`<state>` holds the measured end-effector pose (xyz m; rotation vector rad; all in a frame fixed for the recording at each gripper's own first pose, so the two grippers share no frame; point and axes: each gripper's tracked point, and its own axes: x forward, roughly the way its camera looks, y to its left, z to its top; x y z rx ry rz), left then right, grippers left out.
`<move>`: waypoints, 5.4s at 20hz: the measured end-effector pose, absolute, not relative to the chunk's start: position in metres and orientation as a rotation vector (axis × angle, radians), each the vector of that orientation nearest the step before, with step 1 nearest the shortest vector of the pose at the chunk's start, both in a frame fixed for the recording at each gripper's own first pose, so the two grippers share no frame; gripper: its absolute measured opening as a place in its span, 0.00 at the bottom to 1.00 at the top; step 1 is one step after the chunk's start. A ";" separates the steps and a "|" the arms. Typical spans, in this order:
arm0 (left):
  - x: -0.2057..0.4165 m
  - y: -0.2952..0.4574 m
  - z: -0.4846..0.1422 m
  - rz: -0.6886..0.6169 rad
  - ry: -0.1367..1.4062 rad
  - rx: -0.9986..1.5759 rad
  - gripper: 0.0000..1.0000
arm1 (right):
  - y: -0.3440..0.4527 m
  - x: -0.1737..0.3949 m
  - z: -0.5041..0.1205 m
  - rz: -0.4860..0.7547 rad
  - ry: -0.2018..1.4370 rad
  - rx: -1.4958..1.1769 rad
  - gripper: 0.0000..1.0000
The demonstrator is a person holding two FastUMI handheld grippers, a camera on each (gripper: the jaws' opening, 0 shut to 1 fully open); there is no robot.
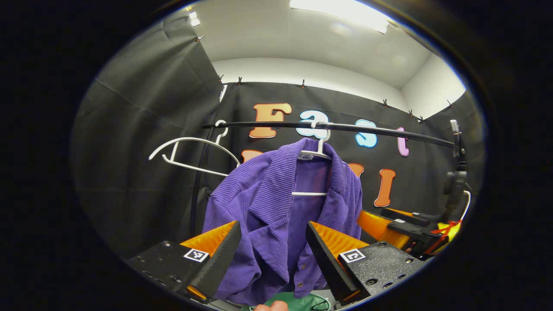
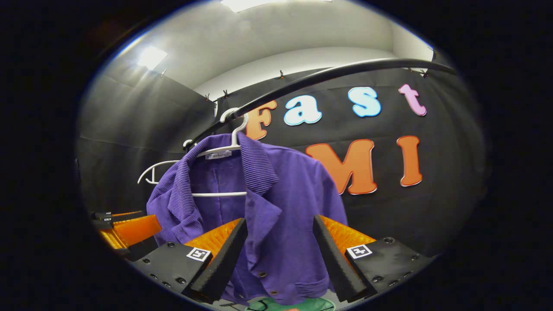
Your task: Grasp the clothes on the hanger with both hands and then place them into the laundry hamper below.
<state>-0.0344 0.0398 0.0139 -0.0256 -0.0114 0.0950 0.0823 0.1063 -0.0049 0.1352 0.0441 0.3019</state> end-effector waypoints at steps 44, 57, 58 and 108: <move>-0.019 0.076 0.043 0.520 -0.104 0.243 0.04 | -0.007 0.100 0.079 0.338 -0.344 0.033 0.13; 0.039 0.214 0.089 0.677 -0.119 0.265 0.07 | -0.005 0.114 0.089 0.300 -0.360 0.052 0.13; 0.041 0.217 0.077 0.669 -0.107 0.256 0.07 | -0.005 0.112 0.090 0.297 -0.361 0.048 0.13; 0.002 -0.073 -0.324 -0.011 0.874 -0.124 0.10 | 0.039 0.055 -0.293 0.306 0.756 0.096 0.14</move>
